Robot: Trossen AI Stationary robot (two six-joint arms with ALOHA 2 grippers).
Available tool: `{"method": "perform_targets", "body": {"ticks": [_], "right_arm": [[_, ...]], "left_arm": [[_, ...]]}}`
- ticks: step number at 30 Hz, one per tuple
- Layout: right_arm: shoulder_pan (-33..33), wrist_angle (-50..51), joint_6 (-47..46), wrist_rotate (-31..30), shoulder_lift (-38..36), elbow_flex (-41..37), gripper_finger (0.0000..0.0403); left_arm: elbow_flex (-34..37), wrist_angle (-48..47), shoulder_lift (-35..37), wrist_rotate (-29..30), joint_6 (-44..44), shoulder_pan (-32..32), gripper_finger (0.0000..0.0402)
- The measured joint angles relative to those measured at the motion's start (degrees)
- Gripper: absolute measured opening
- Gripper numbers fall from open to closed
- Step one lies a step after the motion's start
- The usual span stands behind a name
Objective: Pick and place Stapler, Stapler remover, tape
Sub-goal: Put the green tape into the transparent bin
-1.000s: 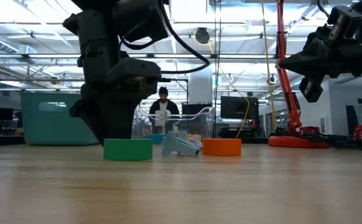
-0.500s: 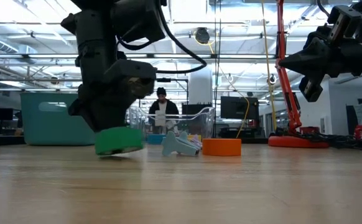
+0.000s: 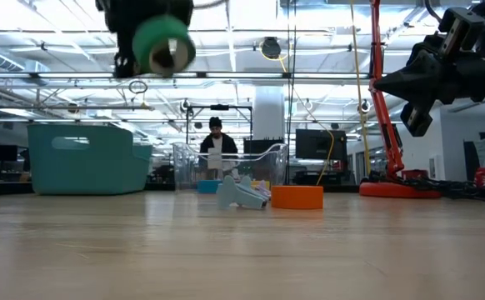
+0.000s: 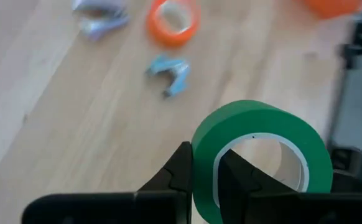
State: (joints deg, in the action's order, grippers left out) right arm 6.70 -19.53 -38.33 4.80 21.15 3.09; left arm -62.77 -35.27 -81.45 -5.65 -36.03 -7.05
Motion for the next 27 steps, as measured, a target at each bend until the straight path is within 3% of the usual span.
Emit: {"method": "perform_targets", "body": {"ticks": [11,18,22,27], "right_arm": [[0.00,-0.42,0.19,-0.16,0.00,0.00,0.0004],[-0.01,-0.45,0.17,-0.20,0.00,0.00,0.0004],[0.00,-0.44,0.20,-0.20,0.02,0.00,0.0004],[-0.01,-0.44,0.18,-0.20,0.00,0.00,0.0004]], "left_arm": [[-0.03,18.83,7.41,-14.74,16.58,2.57,0.0038],[-0.06,28.63,7.25,-24.80,18.29,4.60,0.0038],[-0.06,27.32,7.10,-24.16,16.17,5.51,0.0038],[-0.10,15.29,6.53,-10.41,12.95,6.85,0.0038]]}}
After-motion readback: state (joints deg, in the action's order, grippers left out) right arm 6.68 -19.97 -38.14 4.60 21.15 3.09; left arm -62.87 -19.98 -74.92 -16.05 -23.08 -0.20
